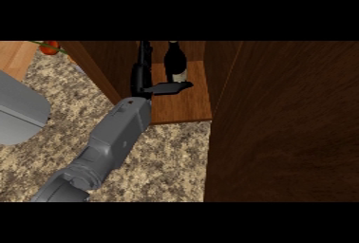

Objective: Pick up the wine, place it into the cabinet and close the cabinet

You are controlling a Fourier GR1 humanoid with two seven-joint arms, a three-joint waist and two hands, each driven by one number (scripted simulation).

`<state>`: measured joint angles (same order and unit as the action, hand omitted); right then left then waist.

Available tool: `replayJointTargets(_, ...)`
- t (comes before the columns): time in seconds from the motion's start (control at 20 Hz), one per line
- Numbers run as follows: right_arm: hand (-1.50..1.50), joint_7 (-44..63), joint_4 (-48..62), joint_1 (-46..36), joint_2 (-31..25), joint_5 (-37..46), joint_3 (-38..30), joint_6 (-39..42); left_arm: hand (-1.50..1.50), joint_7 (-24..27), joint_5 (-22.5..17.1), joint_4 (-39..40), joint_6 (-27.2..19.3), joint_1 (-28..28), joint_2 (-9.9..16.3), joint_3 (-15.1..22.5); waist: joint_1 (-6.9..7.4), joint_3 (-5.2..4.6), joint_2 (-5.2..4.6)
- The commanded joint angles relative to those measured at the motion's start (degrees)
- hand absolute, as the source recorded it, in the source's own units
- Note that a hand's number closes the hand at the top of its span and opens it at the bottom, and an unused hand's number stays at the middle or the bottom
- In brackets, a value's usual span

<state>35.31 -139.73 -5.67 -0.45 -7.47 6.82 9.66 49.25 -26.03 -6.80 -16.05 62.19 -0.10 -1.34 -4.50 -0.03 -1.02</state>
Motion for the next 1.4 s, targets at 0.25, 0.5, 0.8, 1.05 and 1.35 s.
replayJointTargets(0.25, -1.5, 1.94, -4.74, 1.58, 0.43, -0.53, 2.39, -1.75, -1.5, 1.3, -6.41, -2.36, 2.98, -5.93, 0.09, 3.17, 0.56, -0.03, 0.86)
replayJointTargets(0.5, -1.5, 0.19, -1.45, 1.55, 0.44, 1.97, 3.23, -3.1, -1.5, 0.5, -10.98, -7.2, 2.02, -9.27, 0.1, 8.52, 1.2, -0.02, 0.87)
replayJointTargets(0.8, -1.5, -0.31, -1.7, 1.74, -2.05, -3.07, -3.9, -0.59, -1.5, -4.77, -17.63, -23.09, -4.83, -17.19, 0.1, 23.15, 2.3, 0.07, 1.32)
replayJointTargets(1.05, -1.5, 3.58, -6.96, 2.31, -1.26, -1.48, -1.24, -2.68, -1.5, -6.09, -19.47, -38.02, -16.61, -25.01, 0.1, 33.57, 3.69, 0.04, 1.47)
replayJointTargets(1.35, -1.5, 0.59, -4.77, 2.71, 0.38, 4.74, 3.09, -4.93, -1.5, -7.0, -14.22, -52.7, -23.51, -34.7, 0.1, 39.95, 4.84, 0.03, 1.34)
